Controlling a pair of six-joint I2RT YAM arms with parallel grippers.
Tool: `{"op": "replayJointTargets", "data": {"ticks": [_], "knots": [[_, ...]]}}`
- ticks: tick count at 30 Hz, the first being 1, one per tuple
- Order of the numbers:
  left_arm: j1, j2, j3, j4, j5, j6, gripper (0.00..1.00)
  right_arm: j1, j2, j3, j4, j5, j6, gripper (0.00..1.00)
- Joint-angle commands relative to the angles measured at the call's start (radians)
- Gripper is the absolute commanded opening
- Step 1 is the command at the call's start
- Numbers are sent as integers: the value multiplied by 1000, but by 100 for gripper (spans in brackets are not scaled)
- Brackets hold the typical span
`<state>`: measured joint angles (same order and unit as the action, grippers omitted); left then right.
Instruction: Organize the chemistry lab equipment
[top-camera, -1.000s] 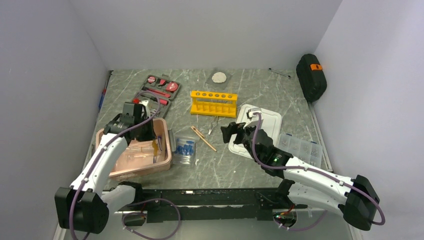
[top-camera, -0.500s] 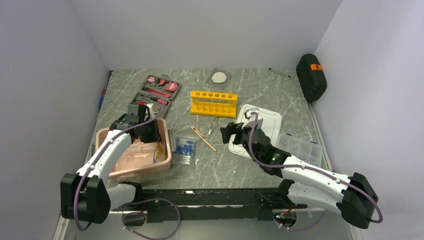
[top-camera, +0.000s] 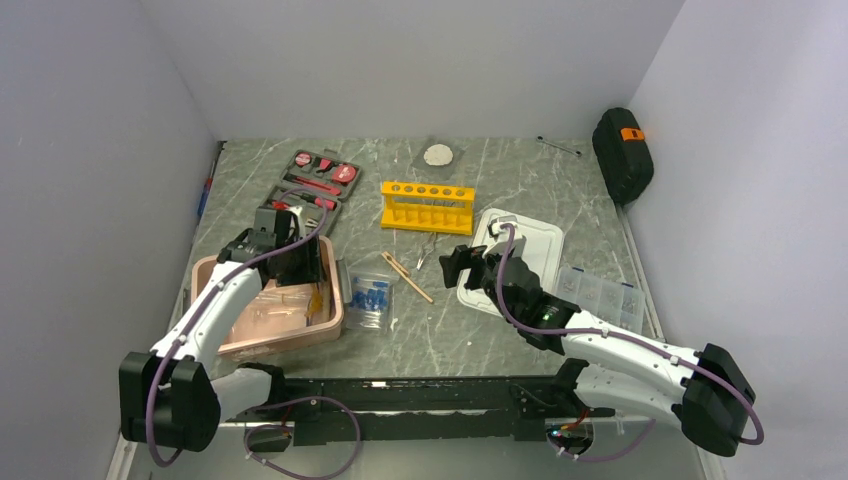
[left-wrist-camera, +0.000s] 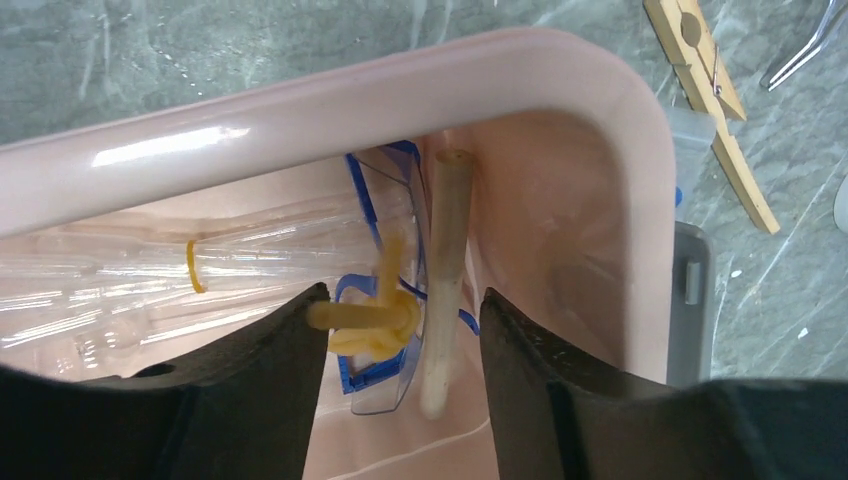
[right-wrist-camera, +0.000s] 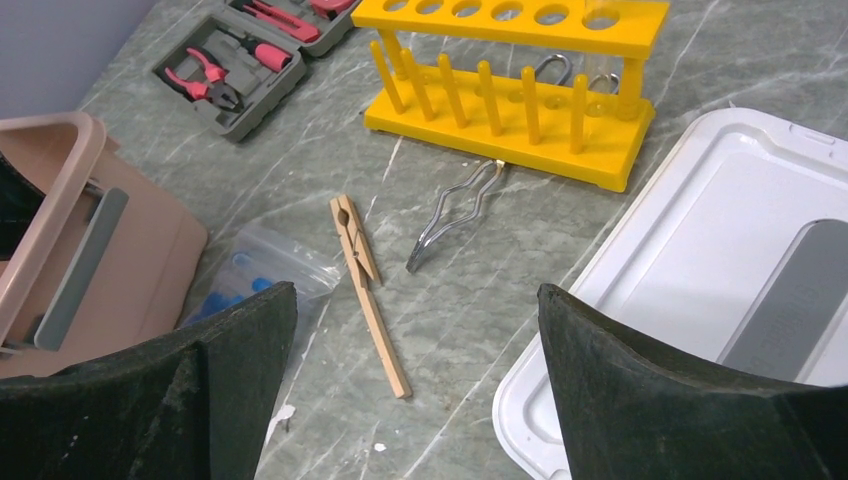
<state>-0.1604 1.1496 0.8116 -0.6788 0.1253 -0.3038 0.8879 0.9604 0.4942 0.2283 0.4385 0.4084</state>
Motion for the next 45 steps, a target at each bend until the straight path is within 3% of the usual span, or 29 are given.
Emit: {"op": "replayJointTargets", "data": {"ticks": [1, 10, 18, 22, 32, 45], "knots": [[-1, -48, 35, -24, -57, 10, 62, -3, -8, 18, 24, -3, 5, 91], [-1, -193, 97, -71, -224, 67, 80, -5, 30, 46, 9, -86, -98, 94], [-1, -244, 218, 129, -209, 168, 98, -2, 255, 229, -146, -240, -195, 90], [1, -190, 203, 205, -208, 196, 99, 7, 450, 368, -278, -264, -195, 80], [1, -210, 141, 233, -184, 192, 99, 17, 758, 604, -416, -254, -266, 74], [1, -224, 138, 236, -157, 185, 99, 21, 922, 727, -518, -266, -292, 54]]}}
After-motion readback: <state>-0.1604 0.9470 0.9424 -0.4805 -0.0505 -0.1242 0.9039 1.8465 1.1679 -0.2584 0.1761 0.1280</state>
